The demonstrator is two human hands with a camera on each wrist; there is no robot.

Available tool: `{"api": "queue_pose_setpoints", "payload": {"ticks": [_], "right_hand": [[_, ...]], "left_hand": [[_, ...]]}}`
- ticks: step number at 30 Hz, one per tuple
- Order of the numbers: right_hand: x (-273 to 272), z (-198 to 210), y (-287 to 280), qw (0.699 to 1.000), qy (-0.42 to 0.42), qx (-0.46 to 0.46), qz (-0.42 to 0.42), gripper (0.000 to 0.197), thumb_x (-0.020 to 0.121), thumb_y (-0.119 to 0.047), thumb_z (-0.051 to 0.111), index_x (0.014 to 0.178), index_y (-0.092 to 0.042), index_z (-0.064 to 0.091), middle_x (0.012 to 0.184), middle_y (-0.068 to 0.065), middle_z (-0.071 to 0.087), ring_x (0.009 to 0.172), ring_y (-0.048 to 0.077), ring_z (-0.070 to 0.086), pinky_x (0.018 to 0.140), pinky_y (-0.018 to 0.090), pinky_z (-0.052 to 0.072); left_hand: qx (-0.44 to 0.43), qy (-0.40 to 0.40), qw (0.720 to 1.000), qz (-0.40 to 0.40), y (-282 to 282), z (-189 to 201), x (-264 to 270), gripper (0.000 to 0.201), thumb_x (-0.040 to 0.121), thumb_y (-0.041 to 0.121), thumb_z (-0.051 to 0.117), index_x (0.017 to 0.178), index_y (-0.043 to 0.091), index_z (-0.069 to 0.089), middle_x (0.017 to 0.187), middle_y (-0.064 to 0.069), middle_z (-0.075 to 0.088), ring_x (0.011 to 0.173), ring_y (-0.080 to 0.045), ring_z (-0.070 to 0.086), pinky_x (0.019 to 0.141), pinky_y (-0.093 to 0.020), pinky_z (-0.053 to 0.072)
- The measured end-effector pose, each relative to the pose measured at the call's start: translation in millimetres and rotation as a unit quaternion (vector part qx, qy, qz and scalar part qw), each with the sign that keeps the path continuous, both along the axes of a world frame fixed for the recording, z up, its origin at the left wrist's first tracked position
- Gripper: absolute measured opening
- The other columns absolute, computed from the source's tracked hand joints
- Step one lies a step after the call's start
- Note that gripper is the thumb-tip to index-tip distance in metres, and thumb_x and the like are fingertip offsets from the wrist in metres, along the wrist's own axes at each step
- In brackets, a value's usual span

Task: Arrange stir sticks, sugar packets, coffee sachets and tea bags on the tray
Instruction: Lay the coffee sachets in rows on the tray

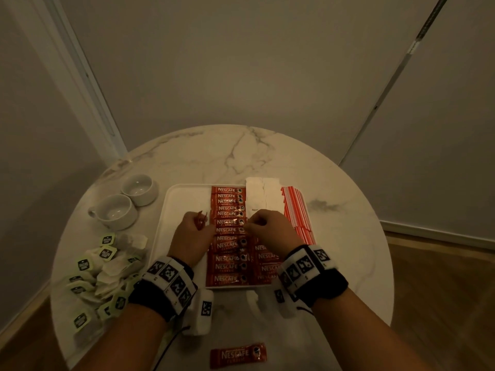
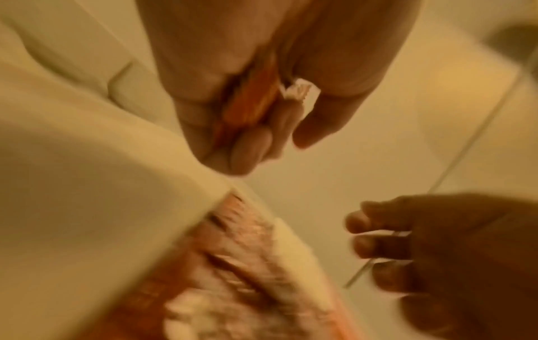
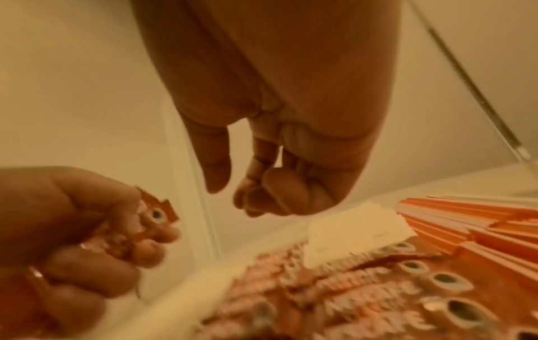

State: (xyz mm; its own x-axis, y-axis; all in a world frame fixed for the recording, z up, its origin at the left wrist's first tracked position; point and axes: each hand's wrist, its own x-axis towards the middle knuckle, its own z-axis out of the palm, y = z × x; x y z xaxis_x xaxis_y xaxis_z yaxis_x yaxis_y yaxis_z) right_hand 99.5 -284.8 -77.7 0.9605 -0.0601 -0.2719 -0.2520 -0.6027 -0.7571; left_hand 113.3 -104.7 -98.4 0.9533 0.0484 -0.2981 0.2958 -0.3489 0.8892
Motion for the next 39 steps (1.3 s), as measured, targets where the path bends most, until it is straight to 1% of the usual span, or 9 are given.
{"api": "queue_pose_setpoints", "payload": {"ticks": [4,8,10,12,17,23,27,32,39], "right_hand": [[-26,32,1,0.988,0.023,0.154,0.023,0.016,0.090,-0.035,0.061,0.098,-0.023,0.067,0.093,-0.005,0.070,0.081,0.007,0.063,0.070,0.023,0.047],[-43,41,1,0.976,0.005,0.215,0.028,0.008,0.088,-0.025,0.066,0.092,-0.019,0.067,0.087,-0.003,0.068,0.068,0.000,0.063,0.063,0.018,0.046],[-46,39,-3,0.963,-0.007,0.271,-0.001,0.005,0.087,-0.017,0.067,0.083,-0.016,0.065,0.087,0.005,0.069,0.073,0.012,0.067,0.065,0.023,0.052],[-46,36,-8,0.946,-0.007,0.323,-0.024,0.008,0.086,-0.013,0.067,0.080,-0.014,0.063,0.091,0.014,0.070,0.077,0.022,0.068,0.066,0.030,0.055],[-49,35,-21,0.950,0.004,0.310,-0.042,0.010,0.085,-0.006,0.066,0.092,-0.008,0.059,0.073,0.000,0.064,0.055,0.009,0.058,0.048,0.023,0.043],[-52,41,-34,0.950,-0.019,0.310,-0.019,0.004,0.086,-0.003,0.065,0.087,-0.007,0.065,0.066,0.002,0.064,0.054,0.015,0.053,0.051,0.027,0.044],[-53,33,-27,0.973,-0.014,0.229,-0.012,0.009,0.087,-0.005,0.065,0.085,-0.013,0.067,0.068,-0.003,0.066,0.058,0.010,0.058,0.056,0.024,0.049],[-43,2,-9,0.997,0.022,0.063,0.036,0.014,0.089,-0.011,0.063,0.087,-0.024,0.063,0.095,-0.006,0.066,0.088,0.007,0.063,0.081,0.023,0.054],[-24,-24,12,0.998,0.025,-0.055,0.030,0.013,0.091,-0.008,0.058,0.097,-0.016,0.066,0.102,-0.002,0.064,0.095,0.013,0.060,0.085,0.027,0.052]], "left_hand": [[-0.352,0.115,0.925,-0.083,-8,27,-16,0.047,0.085,-0.005,0.038,0.128,0.012,0.044,0.081,-0.013,0.060,0.054,-0.017,0.052,0.050,-0.029,0.046],[-0.403,0.139,0.887,-0.177,-14,31,-26,0.061,0.082,-0.004,0.052,0.132,0.031,0.044,0.119,-0.018,0.064,0.085,-0.032,0.068,0.072,-0.045,0.055],[-0.405,0.156,0.879,-0.196,-13,31,-29,0.058,0.083,0.003,0.059,0.134,0.025,0.044,0.122,-0.021,0.062,0.093,-0.036,0.067,0.075,-0.048,0.055],[-0.377,0.159,0.890,-0.203,-13,34,-31,0.044,0.086,0.010,0.060,0.129,0.013,0.050,0.115,-0.022,0.065,0.091,-0.035,0.068,0.070,-0.044,0.056],[-0.199,0.066,0.956,-0.203,-14,38,-32,0.015,0.090,0.016,0.059,0.103,0.009,0.064,0.077,-0.007,0.072,0.056,-0.016,0.061,0.050,-0.024,0.050],[-0.143,0.014,0.965,-0.219,-14,41,-29,0.008,0.081,0.015,0.070,0.085,0.008,0.067,0.062,0.000,0.067,0.050,-0.009,0.058,0.054,-0.022,0.049],[-0.128,0.022,0.972,-0.194,-2,32,-26,0.007,0.082,0.015,0.070,0.085,0.009,0.068,0.065,-0.006,0.068,0.044,-0.012,0.049,0.044,-0.020,0.042],[-0.051,0.060,0.987,-0.140,12,1,-25,0.006,0.086,0.008,0.065,0.091,0.004,0.064,0.061,-0.008,0.062,0.039,-0.012,0.043,0.041,-0.022,0.035],[0.091,0.018,0.992,-0.088,14,-30,-21,0.005,0.083,0.017,0.069,0.083,0.013,0.065,0.082,-0.002,0.067,0.071,-0.014,0.061,0.063,-0.027,0.047]]}}
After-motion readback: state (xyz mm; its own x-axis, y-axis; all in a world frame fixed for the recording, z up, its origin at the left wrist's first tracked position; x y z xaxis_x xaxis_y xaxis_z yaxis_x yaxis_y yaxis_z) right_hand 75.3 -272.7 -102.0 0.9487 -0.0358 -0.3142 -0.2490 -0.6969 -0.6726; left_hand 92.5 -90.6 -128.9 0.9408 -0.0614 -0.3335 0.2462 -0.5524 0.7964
